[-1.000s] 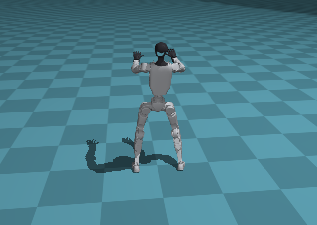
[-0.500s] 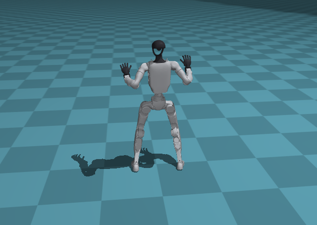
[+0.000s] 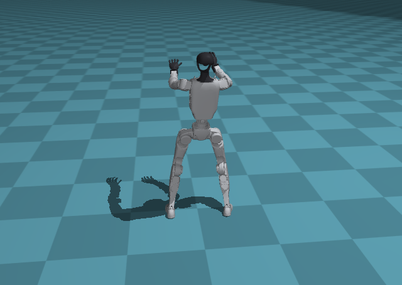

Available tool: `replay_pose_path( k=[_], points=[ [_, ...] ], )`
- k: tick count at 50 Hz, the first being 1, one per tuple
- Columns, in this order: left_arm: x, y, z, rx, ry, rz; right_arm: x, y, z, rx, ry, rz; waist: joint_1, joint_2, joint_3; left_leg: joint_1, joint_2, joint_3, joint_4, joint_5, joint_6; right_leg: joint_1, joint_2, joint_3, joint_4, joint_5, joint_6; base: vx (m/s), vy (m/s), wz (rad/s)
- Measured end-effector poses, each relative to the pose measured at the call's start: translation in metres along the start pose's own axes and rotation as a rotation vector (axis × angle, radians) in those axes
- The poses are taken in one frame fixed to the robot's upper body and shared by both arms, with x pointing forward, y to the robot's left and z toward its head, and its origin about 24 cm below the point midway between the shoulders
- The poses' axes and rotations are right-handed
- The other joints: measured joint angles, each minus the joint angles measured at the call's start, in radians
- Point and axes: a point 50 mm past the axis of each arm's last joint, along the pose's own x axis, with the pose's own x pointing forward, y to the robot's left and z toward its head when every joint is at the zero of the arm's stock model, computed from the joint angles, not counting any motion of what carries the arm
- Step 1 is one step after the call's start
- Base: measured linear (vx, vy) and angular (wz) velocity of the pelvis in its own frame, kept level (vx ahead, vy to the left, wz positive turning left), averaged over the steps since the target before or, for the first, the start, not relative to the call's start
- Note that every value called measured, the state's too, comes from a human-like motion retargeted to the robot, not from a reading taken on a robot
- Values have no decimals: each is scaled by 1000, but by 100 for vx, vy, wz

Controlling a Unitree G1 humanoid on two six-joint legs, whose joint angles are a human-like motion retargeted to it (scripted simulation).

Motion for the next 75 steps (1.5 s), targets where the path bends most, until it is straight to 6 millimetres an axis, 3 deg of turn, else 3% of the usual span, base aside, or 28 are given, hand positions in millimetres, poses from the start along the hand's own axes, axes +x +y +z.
replay_pose_path(
  k=[5,7,10,14,18,20,23,26,30,34,38,42,45,48,51,56,60,62,66,70,73,75],
  points=[
    [-57,-55,-30,-46,129,-149,-63,62,-13,54,133,244,4,3,5,-1,-4,8,-17,9,-1,-10,-3,7,-10,10,0,0,0,0],
    [-87,-68,-41,-78,159,-166,-97,72,-24,76,186,281,13,5,18,-4,-6,11,-15,8,-1,-16,-5,11,-6,10,1,0,0,0],
    [-140,-76,-56,-139,196,-161,-154,70,-38,109,259,283,27,8,47,-10,-8,12,-4,0,-2,-24,-8,15,4,6,3,0,0,0],
    [-221,-65,-73,-234,250,-134,-231,43,-49,160,367,225,40,9,97,-20,-11,8,20,-15,-1,-29,-13,15,22,-4,5,3,1,2],
    [-297,-32,-80,-316,313,-126,-300,-8,-52,172,502,137,51,7,134,-28,-13,4,41,-30,2,-31,-17,13,36,-13,9,7,1,5],
    [-324,-10,-80,-345,343,-122,-324,-39,-51,148,565,91,56,6,144,-30,-13,3,48,-34,4,-31,-19,12,39,-14,13,7,1,1],
    [-343,24,-79,-358,368,-77,-342,-79,-50,90,613,29,61,5,146,-32,-15,4,51,-37,8,-34,-20,14,39,-13,19,4,1,-1],
    [-336,58,-78,-322,331,43,-338,-107,-49,32,583,-31,63,0,129,-30,-16,8,47,-36,13,-35,-21,17,36,-10,22,0,0,0],
    [-293,97,-69,-247,161,294,-305,-125,-45,-12,441,-140,67,-9,89,-24,-18,14,42,-36,19,-35,-22,23,34,-10,18,0,0,0],
    [-222,113,-46,-248,-66,534,-248,-121,-41,-8,269,-279,67,-12,62,-19,-19,15,49,-42,19,-34,-24,27,46,-19,9,0,0,0],
    [-141,115,-14,-261,-251,623,-179,-108,-37,27,121,-395,61,-8,49,-7,-17,14,68,-55,15,-21,-25,28,67,-32,2,-4,0,1],
    [-69,97,14,-192,-315,526,-111,-81,-31,61,40,-387,46,-2,40,3,-11,15,96,-71,8,-12,-25,31,94,-47,-1,-5,1,-1],
    [-28,67,21,-95,-280,372,-69,-46,-25,70,32,-291,31,-2,38,4,-7,18,121,-83,5,-13,-26,38,119,-60,-1,0,0,0],
    [-10,25,15,-13,-188,169,-48,1,-17,74,64,-129,16,-3,38,-4,-5,22,151,-96,5,-24,-30,48,148,-77,-5,0,0,0],
    [-17,-16,-1,37,-79,-30,-49,45,-8,77,109,57,2,-5,43,-17,-6,26,184,-111,8,-41,-35,59,182,-95,-10,0,0,0],
    [-60,-65,-31,48,71,-218,-90,91,-5,88,187,273,-8,-7,66,-48,-9,28,245,-138,17,-75,-45,76,242,-127,-18,0,0,0],
    [-110,-82,-56,19,136,-227,-139,98,-16,107,246,290,-2,-6,105,-65,-11,29,288,-160,21,-95,-52,88,283,-149,-20,0,0,0],
    [-145,-85,-70,-9,171,-217,-171,93,-23,123,280,280,2,-6,130,-71,-11,31,303,-169,21,-102,-54,93,297,-156,-20,0,0,0],
    [-232,-79,-97,-80,288,-217,-246,73,-36,143,374,283,6,-10,181,-77,-10,35,318,-179,18,-110,-56,99,310,-164,-17,0,0,0],
    [-322,-52,-114,-123,449,-226,-320,34,-46,130,495,293,11,-13,229,-89,-9,36,319,-178,15,-121,-55,99,306,-160,-13,0,0,0],
    [-371,-20,-120,-111,563,-192,-357,-4,-50,100,580,275,17,-15,259,-111,-10,36,316,-171,16,-141,-54,99,299,-151,-11,0,0,0],
    [-390,4,-122,-81,611,-146,-372,-29,-53,67,618,246,22,-17,273,-127,-11,35,313,-165,17,-157,-52,100,295,-145,-10,0,0,0]
  ],
)
